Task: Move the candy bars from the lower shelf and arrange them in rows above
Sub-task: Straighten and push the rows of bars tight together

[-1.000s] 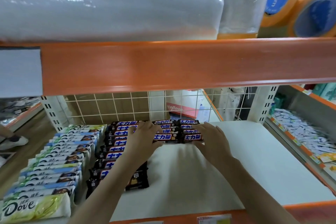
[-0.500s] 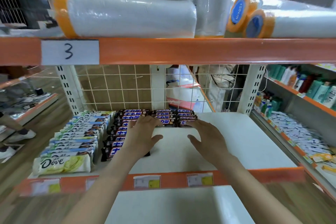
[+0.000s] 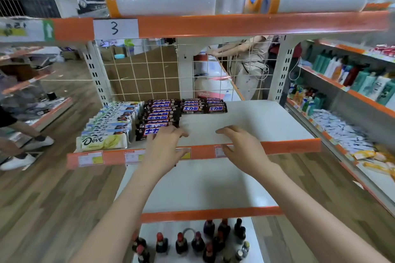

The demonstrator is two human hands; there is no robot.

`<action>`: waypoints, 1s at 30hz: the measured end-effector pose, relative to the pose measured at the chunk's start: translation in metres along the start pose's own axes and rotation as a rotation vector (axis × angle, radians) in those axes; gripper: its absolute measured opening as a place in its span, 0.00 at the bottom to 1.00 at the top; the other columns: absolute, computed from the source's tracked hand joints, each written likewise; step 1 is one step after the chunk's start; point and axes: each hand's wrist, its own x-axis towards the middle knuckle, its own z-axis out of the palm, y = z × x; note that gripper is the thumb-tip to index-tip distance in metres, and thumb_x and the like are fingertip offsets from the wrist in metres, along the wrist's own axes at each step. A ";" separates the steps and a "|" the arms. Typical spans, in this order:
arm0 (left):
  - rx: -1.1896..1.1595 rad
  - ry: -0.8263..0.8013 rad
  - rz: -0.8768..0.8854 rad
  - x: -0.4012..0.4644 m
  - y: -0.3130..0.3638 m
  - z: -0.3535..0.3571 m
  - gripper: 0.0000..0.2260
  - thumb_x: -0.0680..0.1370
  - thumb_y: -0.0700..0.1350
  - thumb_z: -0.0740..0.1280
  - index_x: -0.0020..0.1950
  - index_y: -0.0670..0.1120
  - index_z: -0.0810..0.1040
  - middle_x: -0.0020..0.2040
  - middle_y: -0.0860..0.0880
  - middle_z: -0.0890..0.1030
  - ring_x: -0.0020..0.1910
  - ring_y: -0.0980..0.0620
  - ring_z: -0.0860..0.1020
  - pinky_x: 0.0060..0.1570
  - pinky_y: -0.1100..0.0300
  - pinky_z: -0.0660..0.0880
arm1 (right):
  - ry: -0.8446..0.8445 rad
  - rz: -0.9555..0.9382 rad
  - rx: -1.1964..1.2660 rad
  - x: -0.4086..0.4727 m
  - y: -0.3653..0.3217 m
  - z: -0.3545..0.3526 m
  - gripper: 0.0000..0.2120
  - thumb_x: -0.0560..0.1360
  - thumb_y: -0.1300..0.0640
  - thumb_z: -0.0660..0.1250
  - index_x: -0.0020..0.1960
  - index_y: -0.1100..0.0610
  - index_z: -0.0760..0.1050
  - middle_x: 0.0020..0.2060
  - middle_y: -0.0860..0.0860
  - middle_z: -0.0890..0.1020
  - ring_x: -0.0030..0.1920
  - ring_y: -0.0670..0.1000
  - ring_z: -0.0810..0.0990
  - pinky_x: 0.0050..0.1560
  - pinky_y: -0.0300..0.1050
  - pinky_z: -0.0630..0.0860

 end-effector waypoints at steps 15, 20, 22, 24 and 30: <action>-0.064 -0.084 -0.039 -0.120 0.001 0.011 0.15 0.74 0.55 0.66 0.60 0.55 0.72 0.57 0.55 0.73 0.64 0.53 0.65 0.60 0.52 0.60 | -0.159 -0.003 0.015 -0.112 -0.034 0.025 0.21 0.76 0.56 0.63 0.68 0.49 0.68 0.66 0.47 0.72 0.61 0.52 0.74 0.55 0.46 0.71; -0.064 -0.112 -0.098 -0.151 -0.006 0.025 0.15 0.75 0.56 0.65 0.61 0.56 0.72 0.58 0.56 0.72 0.62 0.55 0.67 0.59 0.54 0.60 | -0.214 -0.017 0.046 -0.135 -0.040 0.046 0.21 0.75 0.59 0.62 0.67 0.50 0.69 0.64 0.48 0.73 0.61 0.53 0.74 0.56 0.50 0.72; -0.057 -0.110 -0.120 -0.159 -0.011 0.029 0.15 0.75 0.55 0.65 0.61 0.56 0.72 0.58 0.56 0.73 0.62 0.54 0.67 0.59 0.54 0.60 | -0.240 -0.019 0.053 -0.138 -0.043 0.054 0.20 0.75 0.59 0.62 0.67 0.50 0.70 0.63 0.48 0.73 0.62 0.53 0.73 0.57 0.52 0.73; -0.054 -0.115 -0.140 -0.163 -0.016 0.031 0.15 0.75 0.55 0.66 0.61 0.55 0.72 0.58 0.55 0.73 0.62 0.54 0.68 0.58 0.54 0.60 | -0.265 -0.020 0.064 -0.138 -0.045 0.060 0.20 0.76 0.59 0.62 0.67 0.50 0.70 0.63 0.49 0.73 0.62 0.53 0.72 0.57 0.52 0.72; -0.083 -0.150 -0.198 -0.161 -0.035 0.046 0.15 0.75 0.54 0.66 0.60 0.55 0.73 0.57 0.55 0.74 0.60 0.53 0.68 0.57 0.54 0.61 | -0.298 -0.017 0.112 -0.127 -0.048 0.093 0.17 0.76 0.58 0.63 0.64 0.50 0.72 0.61 0.48 0.76 0.59 0.51 0.75 0.54 0.50 0.74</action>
